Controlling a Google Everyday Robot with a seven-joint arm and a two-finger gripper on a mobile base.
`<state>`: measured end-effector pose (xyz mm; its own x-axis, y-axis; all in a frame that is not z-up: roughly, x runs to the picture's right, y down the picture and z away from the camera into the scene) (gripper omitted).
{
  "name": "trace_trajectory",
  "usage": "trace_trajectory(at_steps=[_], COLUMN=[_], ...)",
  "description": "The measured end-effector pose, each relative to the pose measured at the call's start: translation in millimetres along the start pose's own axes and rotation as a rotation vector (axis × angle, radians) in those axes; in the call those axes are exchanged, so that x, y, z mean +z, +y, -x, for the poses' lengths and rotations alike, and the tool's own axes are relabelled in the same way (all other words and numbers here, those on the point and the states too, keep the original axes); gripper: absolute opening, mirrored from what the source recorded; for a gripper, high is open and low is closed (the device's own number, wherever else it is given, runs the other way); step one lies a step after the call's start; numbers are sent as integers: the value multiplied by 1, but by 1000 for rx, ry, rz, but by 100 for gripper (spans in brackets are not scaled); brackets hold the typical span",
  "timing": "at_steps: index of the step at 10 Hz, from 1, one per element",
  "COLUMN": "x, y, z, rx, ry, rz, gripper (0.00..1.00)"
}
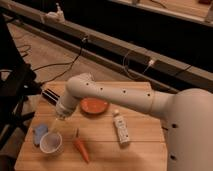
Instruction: Place the ceramic cup in the ceramic bowl
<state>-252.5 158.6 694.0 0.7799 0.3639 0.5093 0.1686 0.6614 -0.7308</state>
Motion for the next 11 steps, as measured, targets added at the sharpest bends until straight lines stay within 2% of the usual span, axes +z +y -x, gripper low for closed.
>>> trace_trajectory(at_steps=[2, 6, 9, 11], x=[22, 23, 27, 36], y=[8, 9, 15, 19], z=[16, 17, 3, -8], rx=[-55, -59, -42, -15], ry=[-18, -20, -16, -35], rz=[21, 24, 44, 65], gripper=[65, 65, 65, 65])
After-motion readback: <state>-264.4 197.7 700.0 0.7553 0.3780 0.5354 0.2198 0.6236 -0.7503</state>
